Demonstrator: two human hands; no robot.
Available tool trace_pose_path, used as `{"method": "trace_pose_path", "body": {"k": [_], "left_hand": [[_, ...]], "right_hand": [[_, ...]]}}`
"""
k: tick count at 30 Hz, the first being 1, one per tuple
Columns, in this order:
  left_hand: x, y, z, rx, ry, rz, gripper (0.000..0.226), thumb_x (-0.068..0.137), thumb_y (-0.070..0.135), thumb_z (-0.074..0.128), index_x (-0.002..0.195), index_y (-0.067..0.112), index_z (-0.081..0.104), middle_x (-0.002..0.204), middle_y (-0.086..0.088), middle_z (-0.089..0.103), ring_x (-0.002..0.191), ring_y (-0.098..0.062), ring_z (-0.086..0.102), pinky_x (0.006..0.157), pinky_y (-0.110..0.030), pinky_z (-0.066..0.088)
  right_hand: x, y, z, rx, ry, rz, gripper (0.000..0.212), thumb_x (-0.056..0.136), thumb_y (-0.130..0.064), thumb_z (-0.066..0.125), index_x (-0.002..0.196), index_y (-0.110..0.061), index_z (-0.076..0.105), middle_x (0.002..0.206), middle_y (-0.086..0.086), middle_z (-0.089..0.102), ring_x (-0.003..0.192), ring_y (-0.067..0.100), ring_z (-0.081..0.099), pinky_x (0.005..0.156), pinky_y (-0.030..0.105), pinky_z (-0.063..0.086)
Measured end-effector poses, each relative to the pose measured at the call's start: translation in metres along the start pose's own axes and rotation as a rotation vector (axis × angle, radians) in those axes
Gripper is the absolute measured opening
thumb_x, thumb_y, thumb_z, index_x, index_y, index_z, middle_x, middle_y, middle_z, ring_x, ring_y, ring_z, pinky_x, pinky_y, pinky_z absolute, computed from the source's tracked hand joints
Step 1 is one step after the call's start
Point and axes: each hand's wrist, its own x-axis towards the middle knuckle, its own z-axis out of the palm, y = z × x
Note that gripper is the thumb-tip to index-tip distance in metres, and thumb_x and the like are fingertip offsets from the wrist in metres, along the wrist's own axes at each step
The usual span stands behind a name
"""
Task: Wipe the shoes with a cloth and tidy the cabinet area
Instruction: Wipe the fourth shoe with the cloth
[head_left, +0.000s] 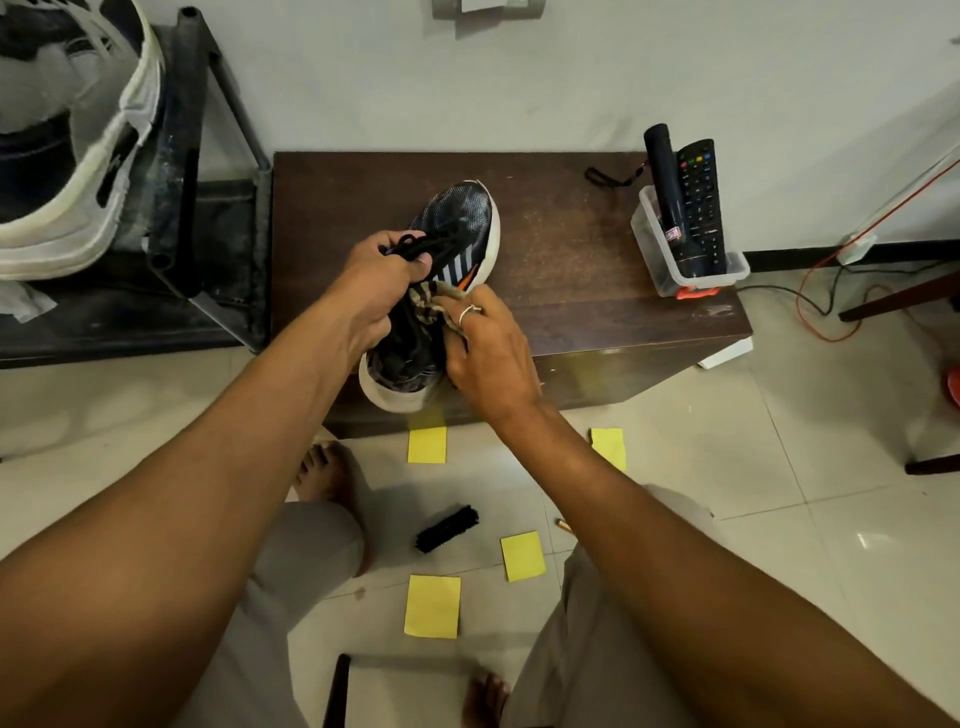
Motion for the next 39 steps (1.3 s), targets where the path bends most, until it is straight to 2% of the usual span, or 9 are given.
{"method": "trace_pose_path", "body": {"k": [7, 11, 14, 19, 25, 29, 34, 37, 39], "left_hand": [[0.001, 0.000, 0.002, -0.019, 0.007, -0.033, 0.025, 0.093, -0.002, 0.065, 0.100, 0.022, 0.069, 0.096, -0.001, 0.072, 0.093, -0.017, 0.070, 0.084, -0.032, 0.059], [-0.002, 0.002, 0.003, 0.034, -0.030, -0.035, 0.025, 0.093, -0.001, 0.066, 0.102, 0.022, 0.069, 0.101, -0.001, 0.072, 0.101, -0.017, 0.068, 0.091, -0.031, 0.056], [-0.005, 0.004, -0.001, 0.031, -0.068, -0.016, 0.025, 0.094, -0.003, 0.064, 0.110, 0.017, 0.068, 0.094, 0.002, 0.070, 0.087, -0.009, 0.065, 0.075, -0.021, 0.054], [-0.002, 0.002, -0.002, -0.019, -0.060, -0.032, 0.026, 0.093, -0.005, 0.064, 0.105, 0.018, 0.069, 0.095, -0.002, 0.072, 0.090, -0.016, 0.069, 0.080, -0.028, 0.056], [-0.003, 0.002, 0.003, -0.043, 0.019, -0.022, 0.027, 0.093, -0.005, 0.063, 0.096, 0.021, 0.068, 0.094, 0.002, 0.070, 0.093, -0.014, 0.067, 0.083, -0.025, 0.055], [-0.006, 0.002, 0.008, -0.030, 0.048, -0.011, 0.026, 0.094, -0.005, 0.063, 0.102, 0.020, 0.067, 0.093, 0.003, 0.070, 0.088, -0.009, 0.066, 0.075, -0.018, 0.053], [-0.004, 0.001, 0.006, 0.012, 0.022, -0.022, 0.026, 0.093, -0.004, 0.065, 0.105, 0.019, 0.070, 0.101, -0.001, 0.071, 0.097, -0.014, 0.068, 0.086, -0.026, 0.056], [-0.004, 0.001, 0.006, 0.022, 0.008, -0.006, 0.026, 0.093, -0.005, 0.064, 0.107, 0.016, 0.069, 0.100, -0.001, 0.071, 0.095, -0.013, 0.066, 0.089, -0.026, 0.055], [-0.005, 0.002, 0.006, 0.009, 0.007, -0.003, 0.026, 0.093, -0.006, 0.063, 0.109, 0.014, 0.069, 0.097, 0.000, 0.070, 0.090, -0.010, 0.066, 0.077, -0.019, 0.055]], "right_hand": [[-0.026, -0.009, -0.017, 0.152, -0.196, 0.114, 0.015, 0.101, -0.014, 0.058, 0.101, -0.004, 0.069, 0.093, -0.007, 0.047, 0.079, 0.010, 0.053, 0.068, 0.019, 0.039], [-0.027, -0.002, -0.014, 0.056, -0.148, 0.017, 0.017, 0.098, -0.011, 0.059, 0.106, -0.002, 0.071, 0.097, -0.001, 0.050, 0.083, 0.019, 0.056, 0.070, 0.030, 0.046], [-0.006, -0.003, -0.003, -0.077, -0.063, -0.109, 0.025, 0.098, -0.015, 0.053, 0.113, -0.005, 0.070, 0.099, 0.008, 0.055, 0.086, 0.026, 0.056, 0.065, 0.037, 0.052], [0.027, 0.002, -0.002, -0.202, 0.061, -0.052, 0.025, 0.097, -0.013, 0.049, 0.110, -0.003, 0.067, 0.097, 0.012, 0.052, 0.085, 0.031, 0.055, 0.059, 0.045, 0.053], [0.004, -0.011, -0.016, 0.164, -0.196, 0.148, 0.024, 0.097, -0.005, 0.057, 0.115, -0.007, 0.072, 0.107, -0.003, 0.057, 0.097, 0.015, 0.060, 0.089, 0.028, 0.054], [-0.023, -0.017, -0.036, 0.386, -0.354, 0.287, 0.022, 0.099, -0.012, 0.061, 0.081, -0.024, 0.064, 0.087, -0.007, 0.047, 0.076, -0.001, 0.054, 0.067, 0.008, 0.038], [-0.015, -0.011, -0.060, 0.380, -0.511, 0.332, 0.018, 0.098, -0.015, 0.065, 0.082, -0.008, 0.069, 0.085, 0.001, 0.051, 0.066, 0.003, 0.052, 0.060, 0.015, 0.037], [0.005, -0.001, -0.055, 0.331, -0.200, 0.322, 0.020, 0.097, -0.014, 0.064, 0.082, -0.025, 0.067, 0.090, -0.006, 0.054, 0.075, 0.000, 0.056, 0.067, 0.012, 0.042], [0.014, -0.001, -0.039, 0.273, -0.026, 0.307, 0.017, 0.096, -0.007, 0.060, 0.099, -0.016, 0.074, 0.102, -0.006, 0.054, 0.088, 0.005, 0.059, 0.082, 0.014, 0.048]]}}
